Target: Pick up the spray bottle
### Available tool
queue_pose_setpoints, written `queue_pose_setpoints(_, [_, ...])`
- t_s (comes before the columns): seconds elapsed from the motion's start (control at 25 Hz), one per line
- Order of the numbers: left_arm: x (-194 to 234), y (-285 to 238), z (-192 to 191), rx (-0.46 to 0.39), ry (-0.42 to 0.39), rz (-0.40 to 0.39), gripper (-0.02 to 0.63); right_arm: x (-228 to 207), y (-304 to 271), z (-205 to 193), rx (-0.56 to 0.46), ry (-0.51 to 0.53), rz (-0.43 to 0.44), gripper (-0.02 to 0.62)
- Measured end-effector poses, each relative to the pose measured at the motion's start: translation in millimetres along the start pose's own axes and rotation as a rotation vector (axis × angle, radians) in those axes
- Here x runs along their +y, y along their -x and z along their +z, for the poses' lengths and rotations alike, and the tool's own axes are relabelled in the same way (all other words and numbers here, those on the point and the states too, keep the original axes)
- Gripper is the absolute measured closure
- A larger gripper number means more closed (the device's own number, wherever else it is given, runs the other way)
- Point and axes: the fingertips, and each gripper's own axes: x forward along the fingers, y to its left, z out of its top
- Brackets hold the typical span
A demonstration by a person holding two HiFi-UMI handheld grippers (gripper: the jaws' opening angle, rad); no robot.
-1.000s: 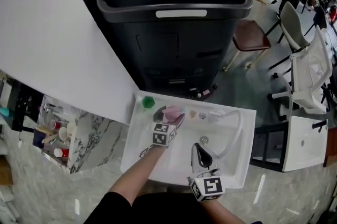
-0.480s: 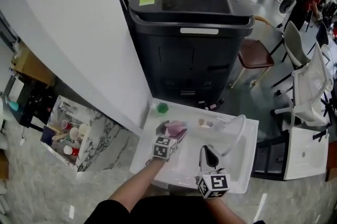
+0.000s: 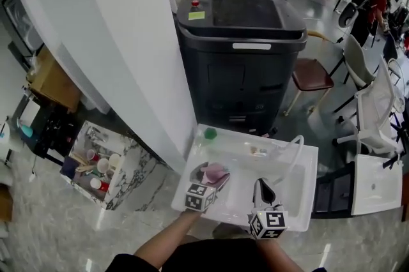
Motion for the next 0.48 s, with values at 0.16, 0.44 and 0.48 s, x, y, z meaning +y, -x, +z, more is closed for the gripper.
queue_pose_setpoints(0.16, [-11.6,46.7,-2.0,-0.033,-0.003,0.000,0.202,20.6,19.6,-10.0,0.001,0.005,-0.010,0.597])
queue_pose_setpoints(0.44, [-29.4,125.4,-13.2,-0.041,-0.019,0.012,0.202,72.1,64.2,-26.5,-0.005,0.030,-0.021,0.597])
queue_pose_setpoints(0.48, [-33.2,136.7,-16.0,-0.044,-0.025,0.010,0.202,80.1,72.5,-28.8,-0.006,0.034,-0.024,0.597])
